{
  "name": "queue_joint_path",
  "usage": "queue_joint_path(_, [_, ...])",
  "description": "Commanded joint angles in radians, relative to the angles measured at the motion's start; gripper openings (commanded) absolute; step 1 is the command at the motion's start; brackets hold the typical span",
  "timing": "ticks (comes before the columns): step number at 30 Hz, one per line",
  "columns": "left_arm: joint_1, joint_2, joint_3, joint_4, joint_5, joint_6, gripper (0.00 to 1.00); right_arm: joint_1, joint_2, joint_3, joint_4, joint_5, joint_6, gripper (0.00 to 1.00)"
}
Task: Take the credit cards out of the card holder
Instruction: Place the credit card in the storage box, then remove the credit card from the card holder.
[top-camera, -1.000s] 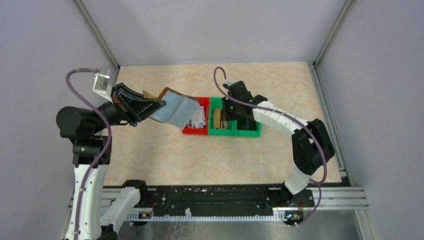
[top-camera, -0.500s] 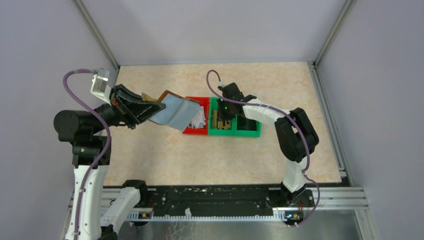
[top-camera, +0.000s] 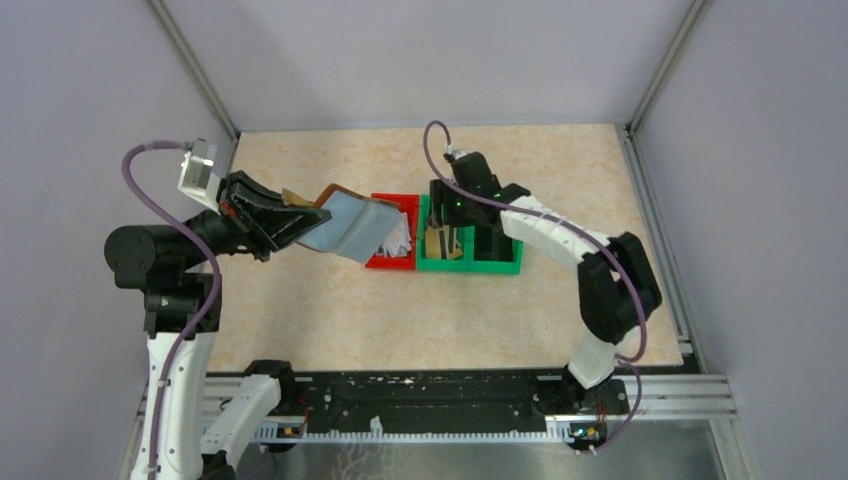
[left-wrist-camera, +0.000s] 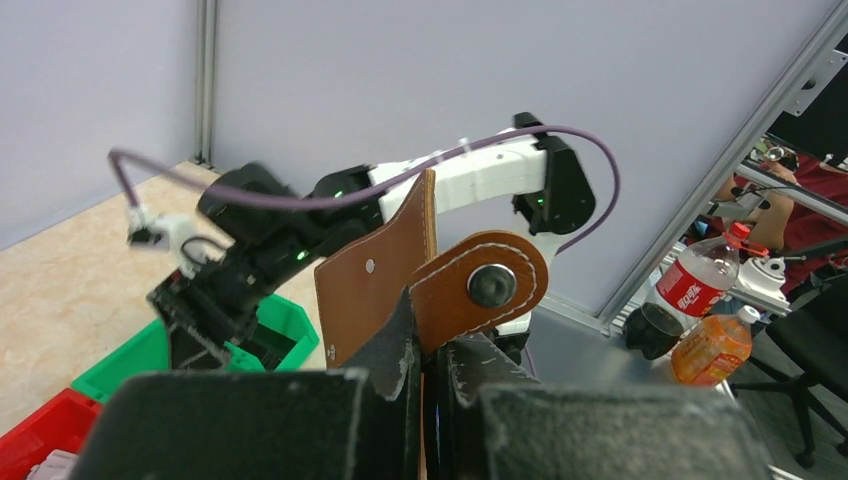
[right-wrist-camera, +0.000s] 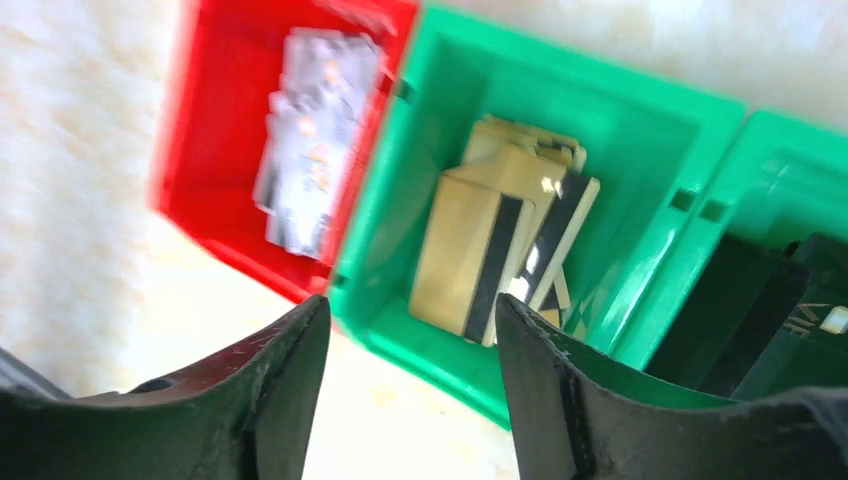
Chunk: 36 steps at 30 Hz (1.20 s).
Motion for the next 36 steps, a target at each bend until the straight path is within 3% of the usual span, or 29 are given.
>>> queue_joint_path(1, [0.004,-0.002,0.011,0.078,-0.001,-0.027,0.00,-0.001,-0.260,0.039,0.099,-0.003,0.011,0.64])
queue_joint_path(5, [0.004,0.001,0.007,0.106,0.002,-0.060,0.00,-0.001,-0.486,-0.110,0.330,-0.138,0.051,0.76])
queue_joint_path(10, [0.004,0.002,-0.003,0.131,0.005,-0.097,0.00,0.001,-0.680,-0.357,0.752,-0.371,0.157,0.87])
queue_joint_path(13, [0.004,0.003,-0.008,0.144,0.008,-0.114,0.00,0.009,-0.750,-0.483,0.928,-0.408,0.193,0.97])
queue_joint_path(20, [0.004,0.012,-0.014,0.180,0.026,-0.165,0.00,0.106,-0.774,-0.530,1.006,-0.388,0.120,0.98])
queue_joint_path(28, [0.004,0.012,-0.021,0.196,0.045,-0.186,0.00,0.163,-0.701,-0.497,1.090,-0.428,0.133,0.86])
queue_joint_path(36, [0.004,0.012,-0.025,0.208,0.052,-0.194,0.00,0.190,-0.663,-0.463,1.111,-0.437,0.125,0.81])
